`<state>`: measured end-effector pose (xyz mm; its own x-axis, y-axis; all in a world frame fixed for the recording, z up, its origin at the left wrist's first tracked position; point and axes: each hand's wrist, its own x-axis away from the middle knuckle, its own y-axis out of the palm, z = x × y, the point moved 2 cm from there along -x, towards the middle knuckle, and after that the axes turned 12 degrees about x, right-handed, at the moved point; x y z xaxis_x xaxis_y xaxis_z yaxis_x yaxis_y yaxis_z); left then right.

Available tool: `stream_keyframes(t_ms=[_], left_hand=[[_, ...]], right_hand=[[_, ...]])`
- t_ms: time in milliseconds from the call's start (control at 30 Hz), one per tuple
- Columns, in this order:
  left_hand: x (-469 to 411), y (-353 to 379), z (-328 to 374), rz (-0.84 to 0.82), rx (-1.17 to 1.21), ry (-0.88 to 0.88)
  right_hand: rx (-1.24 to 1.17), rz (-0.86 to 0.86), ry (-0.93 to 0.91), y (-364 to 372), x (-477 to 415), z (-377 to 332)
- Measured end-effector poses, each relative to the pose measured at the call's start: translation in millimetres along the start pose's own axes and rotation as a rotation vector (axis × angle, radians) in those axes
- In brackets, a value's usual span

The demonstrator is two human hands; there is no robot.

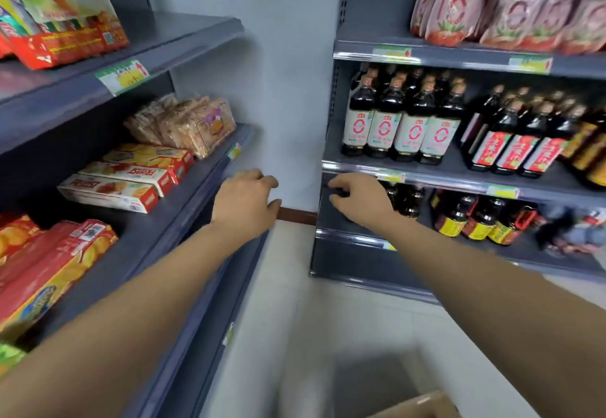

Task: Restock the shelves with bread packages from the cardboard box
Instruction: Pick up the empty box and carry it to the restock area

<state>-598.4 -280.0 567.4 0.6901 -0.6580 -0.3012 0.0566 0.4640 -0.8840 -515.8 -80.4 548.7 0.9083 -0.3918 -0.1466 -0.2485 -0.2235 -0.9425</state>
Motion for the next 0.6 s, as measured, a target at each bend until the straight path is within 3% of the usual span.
stream_keyframes(t_ms=[600], left_hand=[[153, 154, 109, -0.338, 0.138, -0.039]], right_hand=[[0.016, -0.199, 0.397, 60, 240, 157]])
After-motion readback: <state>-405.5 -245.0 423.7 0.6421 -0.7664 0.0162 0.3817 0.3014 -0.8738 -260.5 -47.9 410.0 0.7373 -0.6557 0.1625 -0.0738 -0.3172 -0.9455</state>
